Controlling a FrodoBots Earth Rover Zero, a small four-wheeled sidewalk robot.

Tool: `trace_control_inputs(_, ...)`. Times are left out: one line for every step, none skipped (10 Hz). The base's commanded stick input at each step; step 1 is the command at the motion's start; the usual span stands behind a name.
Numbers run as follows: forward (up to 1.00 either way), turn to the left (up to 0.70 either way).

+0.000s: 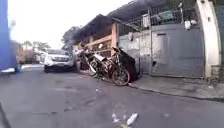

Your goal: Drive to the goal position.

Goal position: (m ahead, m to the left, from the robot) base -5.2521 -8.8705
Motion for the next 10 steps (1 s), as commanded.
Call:
trace_control_inputs(-0.98, -0.39)
trace_control_inputs(-0.98, -0.39)
trace_control_inputs(-0.98, -0.39)
trace_control_inputs(-0.98, -0.39)
trace_control_inputs(-0.3, -0.79)
trace_control_inputs(0.0, -0.97)
trace_control_inputs(0.0, -0.96)
trace_control_inputs(0.0, -0.96)
trace_control_inputs(0.0, -0.96)
trace_control_inputs(0.22, -0.01)
